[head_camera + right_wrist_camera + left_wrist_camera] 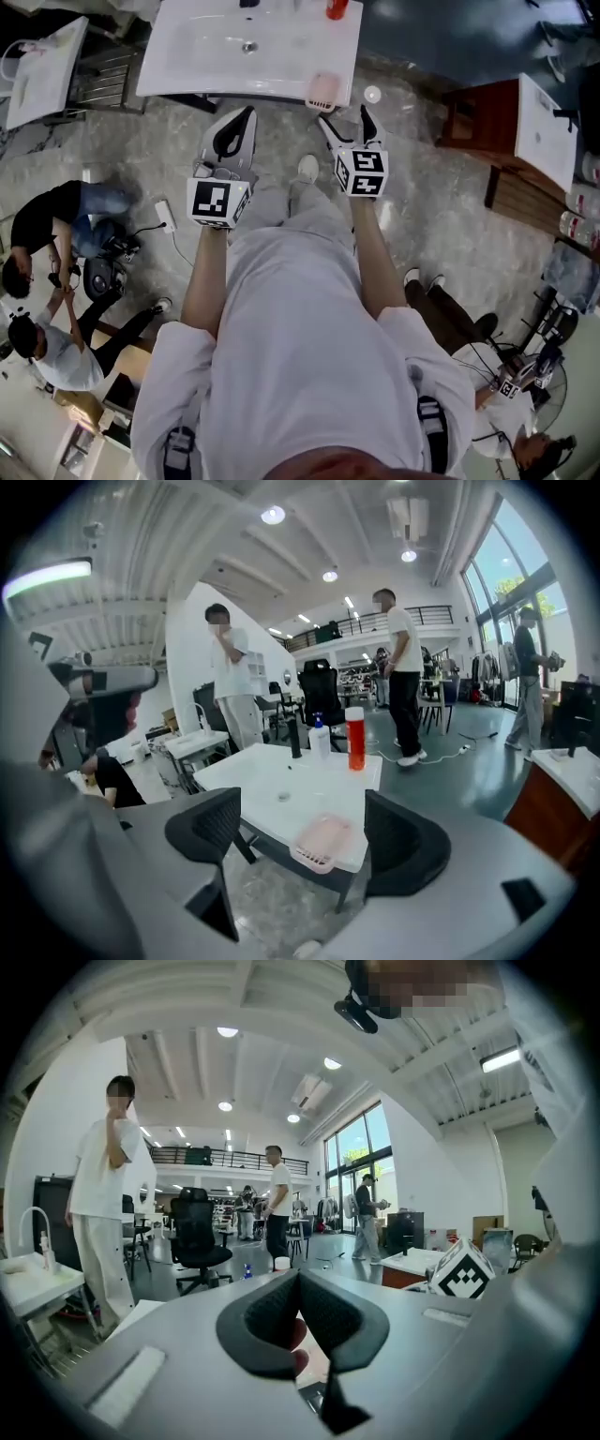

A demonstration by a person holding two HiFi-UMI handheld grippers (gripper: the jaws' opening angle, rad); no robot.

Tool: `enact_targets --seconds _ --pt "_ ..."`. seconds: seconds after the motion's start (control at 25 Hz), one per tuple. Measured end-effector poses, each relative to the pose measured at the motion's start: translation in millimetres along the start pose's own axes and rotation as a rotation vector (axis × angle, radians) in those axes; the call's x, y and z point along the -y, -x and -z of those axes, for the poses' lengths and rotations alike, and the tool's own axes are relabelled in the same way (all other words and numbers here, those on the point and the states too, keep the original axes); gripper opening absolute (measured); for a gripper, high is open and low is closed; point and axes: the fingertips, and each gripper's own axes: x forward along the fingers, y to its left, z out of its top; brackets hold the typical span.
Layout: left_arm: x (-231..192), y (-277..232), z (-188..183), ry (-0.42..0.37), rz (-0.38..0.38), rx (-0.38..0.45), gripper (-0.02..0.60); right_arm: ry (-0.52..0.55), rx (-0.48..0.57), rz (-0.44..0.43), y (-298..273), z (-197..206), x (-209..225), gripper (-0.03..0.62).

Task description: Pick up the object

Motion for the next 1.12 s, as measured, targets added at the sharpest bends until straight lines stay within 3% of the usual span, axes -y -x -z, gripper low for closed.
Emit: enact_targets --seconds 0.36,0.6,0.76,1.04,1.12 --pt "-42 -82 39 0.051 0.084 -0.112 0.000 -0.156 -0.275 0.111 -114 57 29 0.446" --pt "-77 -123 60 0.077 0.220 -0.167 -0.001 -0.231 -0.485 0.231 -160 100 32 0.508" --pt "-99 -149 62 0.098 0.270 -0.179 0.000 -0.277 -0.616 0.288 -182 119 38 0.523" --pt "-115 -173 68 0.115 0.339 -0.197 -0.001 -0.328 -0.667 0.390 -188 131 51 0.500" --pt "-117 -176 70 0.115 0.347 -0.200 -0.001 -0.335 -0.671 0.394 -188 128 52 0.453"
